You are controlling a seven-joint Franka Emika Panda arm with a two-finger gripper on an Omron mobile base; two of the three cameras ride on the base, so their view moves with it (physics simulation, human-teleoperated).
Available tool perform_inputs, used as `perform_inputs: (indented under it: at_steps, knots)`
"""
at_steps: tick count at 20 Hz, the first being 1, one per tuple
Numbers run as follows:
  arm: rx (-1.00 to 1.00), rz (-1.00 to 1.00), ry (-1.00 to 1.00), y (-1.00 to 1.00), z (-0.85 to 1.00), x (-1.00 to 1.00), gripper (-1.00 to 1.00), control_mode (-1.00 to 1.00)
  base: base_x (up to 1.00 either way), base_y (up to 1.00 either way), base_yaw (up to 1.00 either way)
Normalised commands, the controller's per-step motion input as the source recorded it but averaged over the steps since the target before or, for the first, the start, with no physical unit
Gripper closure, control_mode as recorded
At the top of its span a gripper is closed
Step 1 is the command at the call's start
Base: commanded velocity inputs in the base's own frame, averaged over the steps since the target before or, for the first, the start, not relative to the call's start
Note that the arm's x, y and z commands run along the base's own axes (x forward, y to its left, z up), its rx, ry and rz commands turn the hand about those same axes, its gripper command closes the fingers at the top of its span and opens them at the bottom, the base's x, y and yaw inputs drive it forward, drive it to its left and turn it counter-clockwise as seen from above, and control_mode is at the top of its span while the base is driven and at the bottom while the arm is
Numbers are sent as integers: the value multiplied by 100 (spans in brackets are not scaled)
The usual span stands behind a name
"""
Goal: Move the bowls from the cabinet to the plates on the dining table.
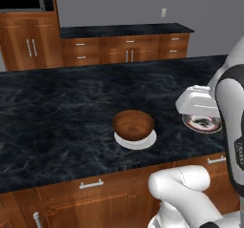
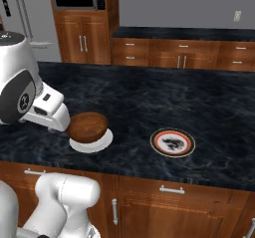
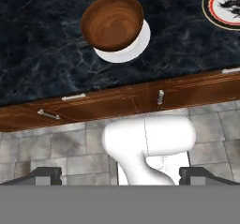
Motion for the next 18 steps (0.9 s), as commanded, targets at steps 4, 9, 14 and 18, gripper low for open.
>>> perform_inputs:
  at_steps: [4, 9, 14, 18]
  knots:
    - [-12, 0, -5, -11, -14, 47, -100, -100, 0, 0, 0]
    - [0, 0, 0, 0, 0, 0, -100, -100, 0, 0, 0]
    - [0, 0, 0, 4, 0, 0, -100, -100, 0, 0, 0]
    - [0, 0, 0, 2, 0, 0, -100, 100, 1, -1, 0]
